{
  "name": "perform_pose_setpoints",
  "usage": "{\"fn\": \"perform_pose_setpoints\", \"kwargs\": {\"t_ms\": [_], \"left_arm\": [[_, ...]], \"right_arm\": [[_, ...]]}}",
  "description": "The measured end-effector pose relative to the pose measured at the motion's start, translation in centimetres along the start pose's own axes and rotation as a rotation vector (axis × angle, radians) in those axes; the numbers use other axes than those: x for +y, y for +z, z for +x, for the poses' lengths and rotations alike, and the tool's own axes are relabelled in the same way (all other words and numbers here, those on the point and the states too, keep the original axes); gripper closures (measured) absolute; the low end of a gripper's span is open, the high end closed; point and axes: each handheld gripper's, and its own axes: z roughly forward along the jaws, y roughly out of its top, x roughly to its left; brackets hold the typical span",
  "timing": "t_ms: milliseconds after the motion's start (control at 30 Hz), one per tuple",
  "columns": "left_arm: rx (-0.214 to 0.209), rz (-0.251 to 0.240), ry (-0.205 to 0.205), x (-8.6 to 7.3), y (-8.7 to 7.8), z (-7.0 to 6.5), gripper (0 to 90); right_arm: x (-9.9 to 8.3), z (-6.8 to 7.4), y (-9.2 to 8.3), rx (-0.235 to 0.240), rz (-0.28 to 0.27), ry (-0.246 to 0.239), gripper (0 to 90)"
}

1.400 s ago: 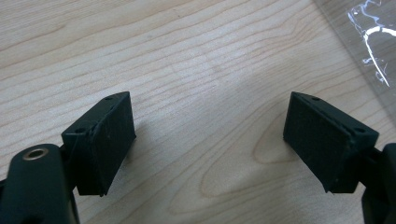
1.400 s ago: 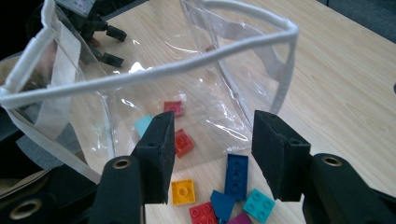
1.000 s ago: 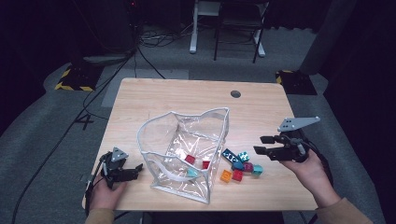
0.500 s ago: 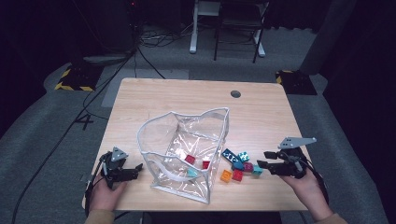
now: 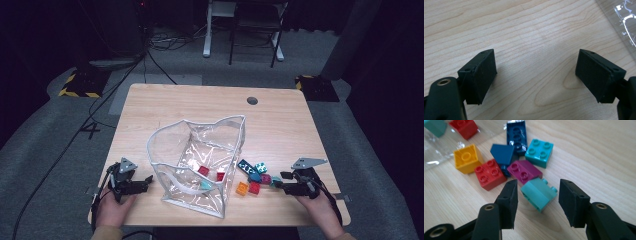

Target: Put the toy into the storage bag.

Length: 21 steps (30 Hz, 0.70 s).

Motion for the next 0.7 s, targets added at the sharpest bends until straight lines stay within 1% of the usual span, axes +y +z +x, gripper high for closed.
{"fn": "perform_pose_setpoints", "kwargs": {"t_ms": [167, 300, 400, 567, 633, 700], "left_arm": [[-0.001, -0.001, 0.000, 0.0, 0.0, 0.0, 17.4], [-0.001, -0.001, 0.000, 0.0, 0.0, 0.0, 17.4], [-0.001, -0.001, 0.000, 0.0, 0.0, 0.0, 17.4], [0.000, 0.000, 0.000, 0.0, 0.0, 0.0, 17.3], [0.000, 0.000, 0.000, 0.0, 0.0, 0.0, 17.3], [0.000, 0.000, 0.000, 0.0, 0.0, 0.0, 17.3]], "right_arm": [[-1.0, 0.0, 1.3, -0.008, 0.034, -0.025, 50.3], [-1.4, -0.3, 1.6, -0.013, 0.045, -0.025, 50.5], [-1.6, -0.7, 1.6, -0.026, 0.051, -0.027, 50.8], [-2.0, -1.9, 1.2, -0.056, 0.055, -0.004, 51.0], [-2.2, -2.6, 1.0, -0.088, 0.060, 0.007, 51.2], [-2.3, -3.1, 0.7, -0.111, 0.056, 0.032, 51.4]]}}
